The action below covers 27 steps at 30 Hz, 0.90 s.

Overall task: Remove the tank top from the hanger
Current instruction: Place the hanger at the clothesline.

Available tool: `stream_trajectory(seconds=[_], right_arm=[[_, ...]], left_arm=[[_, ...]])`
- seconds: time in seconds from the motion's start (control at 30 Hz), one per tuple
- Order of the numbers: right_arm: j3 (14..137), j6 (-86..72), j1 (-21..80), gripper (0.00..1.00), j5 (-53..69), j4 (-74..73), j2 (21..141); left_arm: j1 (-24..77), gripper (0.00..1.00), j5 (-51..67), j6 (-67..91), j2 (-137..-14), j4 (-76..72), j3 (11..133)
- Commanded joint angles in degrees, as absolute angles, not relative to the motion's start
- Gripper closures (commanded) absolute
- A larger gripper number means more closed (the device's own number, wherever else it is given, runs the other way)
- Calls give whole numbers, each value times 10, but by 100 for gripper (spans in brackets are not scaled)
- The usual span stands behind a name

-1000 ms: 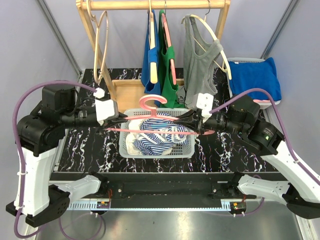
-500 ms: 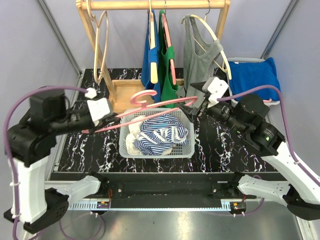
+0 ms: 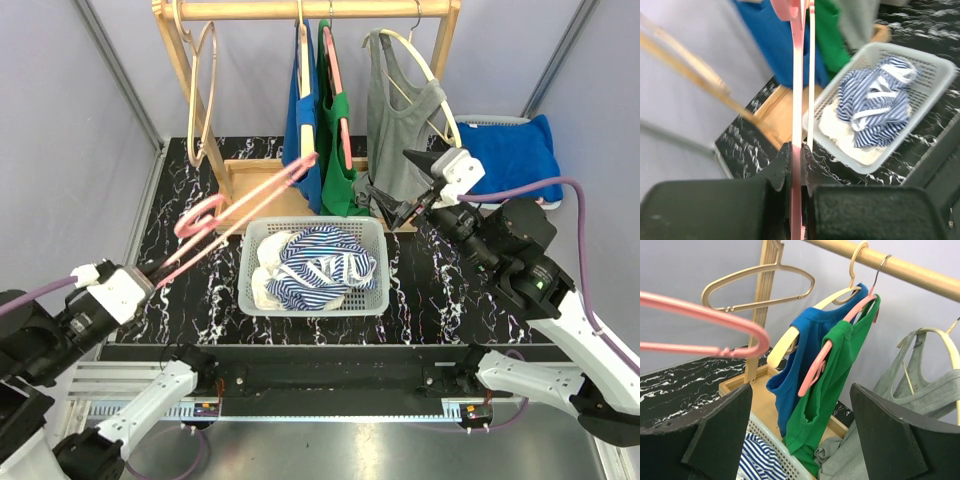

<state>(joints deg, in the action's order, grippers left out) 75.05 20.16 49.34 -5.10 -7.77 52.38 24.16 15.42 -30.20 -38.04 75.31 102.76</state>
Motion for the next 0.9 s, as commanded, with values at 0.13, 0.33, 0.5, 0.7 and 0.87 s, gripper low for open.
stream_trajectory(seconds=[0.13, 0.33, 0.5, 0.7, 0.87], right_arm=[[735, 171, 491, 14, -35, -48, 516], [715, 157, 492, 16, -31, -39, 498], [713, 138, 491, 19, -18, -40, 493], [700, 120, 491, 22, -16, -31, 479], [715, 124, 491, 22, -17, -50, 477]], left_arm=[[243, 100, -61, -150, -373, 537, 932], [243, 100, -43, -110, -433, 535, 950], [243, 100, 18, -65, -539, 556, 1007], [233, 100, 10, -25, -708, 621, 1190], [200, 100, -20, -11, -808, 614, 1286]])
